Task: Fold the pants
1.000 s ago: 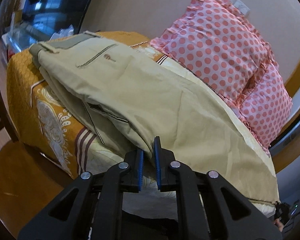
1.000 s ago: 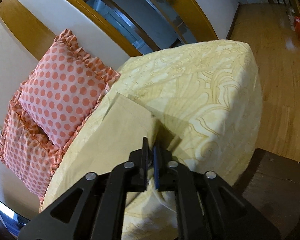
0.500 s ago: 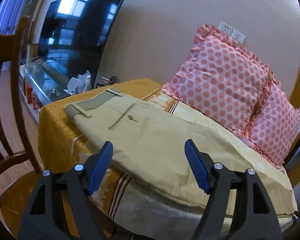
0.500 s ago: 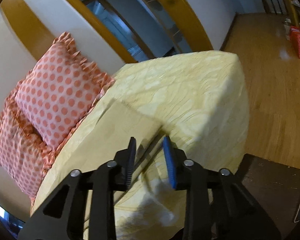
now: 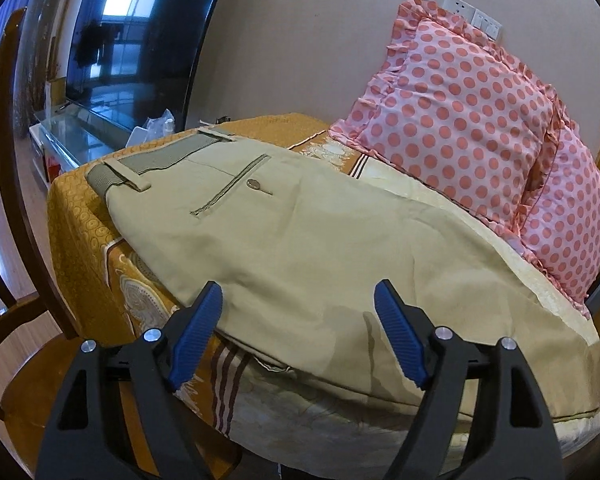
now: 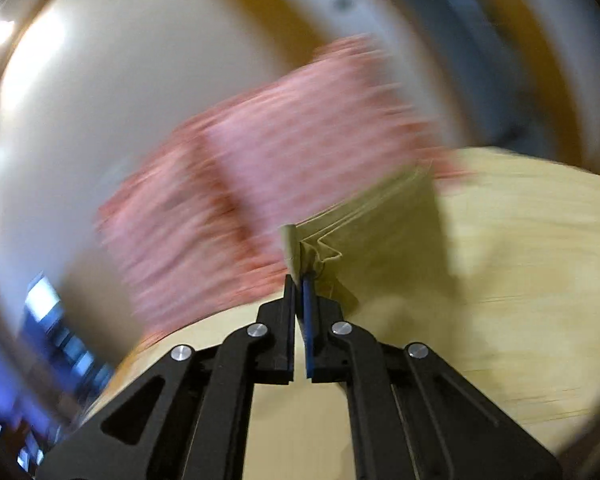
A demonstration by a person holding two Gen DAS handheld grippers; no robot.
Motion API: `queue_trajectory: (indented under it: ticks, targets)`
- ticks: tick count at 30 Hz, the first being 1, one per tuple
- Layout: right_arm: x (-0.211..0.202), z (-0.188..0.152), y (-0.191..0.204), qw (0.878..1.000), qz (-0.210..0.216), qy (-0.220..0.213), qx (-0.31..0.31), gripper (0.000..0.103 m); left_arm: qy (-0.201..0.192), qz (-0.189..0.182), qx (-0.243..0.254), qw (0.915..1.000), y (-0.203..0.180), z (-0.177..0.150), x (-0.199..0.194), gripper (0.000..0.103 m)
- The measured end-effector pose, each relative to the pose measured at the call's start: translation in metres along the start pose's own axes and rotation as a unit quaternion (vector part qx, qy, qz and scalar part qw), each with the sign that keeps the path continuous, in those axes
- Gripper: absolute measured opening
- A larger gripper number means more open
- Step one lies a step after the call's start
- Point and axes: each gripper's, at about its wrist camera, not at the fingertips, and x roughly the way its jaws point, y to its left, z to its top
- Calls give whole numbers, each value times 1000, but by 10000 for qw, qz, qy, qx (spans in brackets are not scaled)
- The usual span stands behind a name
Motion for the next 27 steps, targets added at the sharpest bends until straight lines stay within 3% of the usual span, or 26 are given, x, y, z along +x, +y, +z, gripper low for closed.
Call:
queue_trajectory:
  ticks: [2,5,8,9,10,11,12,14,16,17,19,27]
  targets:
    - [31,-21,51,9957,761,468,-256,3,-7,6,-56,10000,1,1,-2,79]
    - [80,-83,126,9689,1743,1592,-741,3,8,-78,-225,9997,4,3,-5,79]
    - [109,-155,174,9335,1905,2584,-1597,5,0,-117,-323,9994,10,5,-12,79]
    - [114,-177,183,9182,1918,2952,-1815,12,-30,-54,-318,9995,12,6,-15,79]
    - [115,-186,185,9115,1962,3099,-1862,14,-55,-7,-317,9995,15,6,-18,80]
    - [112,-192,187,9080,2029,3127,-1911,24,-90,37,-334,9994,20,7,-21,80]
    - [104,-192,188,9087,2064,3014,-2022,36,-136,96,-390,9991,26,8,-24,80]
    - [91,-183,188,9192,2033,2574,-2181,48,-178,157,-517,9984,37,10,-26,80]
    - [89,-176,183,9303,1879,2295,-2157,50,-185,199,-667,9974,47,12,-25,80]
    - [94,-176,181,9310,1776,2350,-2155,51,-167,181,-759,9968,51,13,-24,80]
    - [114,-189,178,9164,1593,2930,-2216,50,-113,75,-1014,9948,61,15,-20,79]
    - [111,-194,165,9194,1768,2778,-2153,53,-221,244,-1505,9881,79,30,-4,79]
